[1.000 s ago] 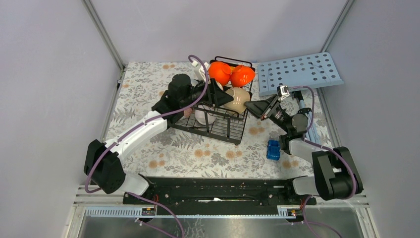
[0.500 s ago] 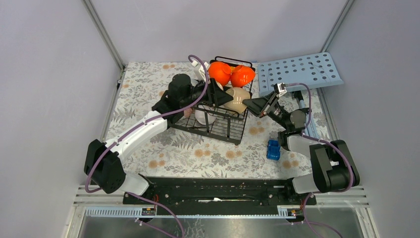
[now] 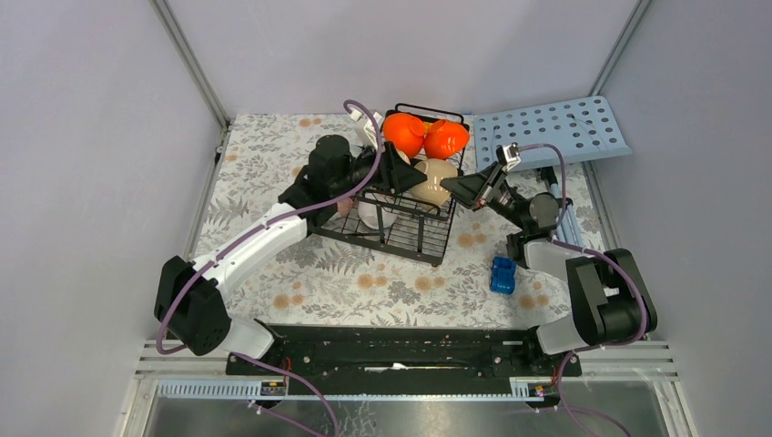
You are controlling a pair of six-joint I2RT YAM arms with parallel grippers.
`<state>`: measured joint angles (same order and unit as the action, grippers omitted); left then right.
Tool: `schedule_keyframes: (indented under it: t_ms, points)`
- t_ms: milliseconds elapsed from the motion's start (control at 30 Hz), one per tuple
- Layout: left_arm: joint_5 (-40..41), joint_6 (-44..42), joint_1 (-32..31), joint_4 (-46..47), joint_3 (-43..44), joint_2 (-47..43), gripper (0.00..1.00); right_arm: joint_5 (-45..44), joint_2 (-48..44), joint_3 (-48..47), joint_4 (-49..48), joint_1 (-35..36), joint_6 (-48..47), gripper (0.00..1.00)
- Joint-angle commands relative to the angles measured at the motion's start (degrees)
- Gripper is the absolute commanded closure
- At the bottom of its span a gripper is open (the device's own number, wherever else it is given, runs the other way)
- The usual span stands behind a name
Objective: Unload the bowls from the dish rack
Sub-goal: Pick up the bowl from the dish rack.
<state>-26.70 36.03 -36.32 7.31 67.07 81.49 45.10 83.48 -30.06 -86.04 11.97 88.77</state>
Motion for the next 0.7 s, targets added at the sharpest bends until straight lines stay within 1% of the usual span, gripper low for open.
schedule_keyframes:
  t_ms: [0,200,500,667]
  points:
    - [-0.44,-0.77,-0.6,0.44,1.69,-1.06,0.57,0.99,0.74,-4.07,-12.31,1.79,-0.02,0.75]
    - [0.53,-1.55,-0.6,0.11,1.68,-2.32,0.57,1.08,1.43,-5.93,-12.32,2.34,0.07,0.79]
    - [1.95,-2.9,-0.6,-0.44,1.71,-4.18,0.57,1.5,1.93,-7.44,-12.42,2.6,0.17,0.92]
    - [2.49,-3.26,-0.6,-0.67,1.73,-4.75,0.57,1.8,1.71,-7.91,-12.4,2.54,0.17,0.96]
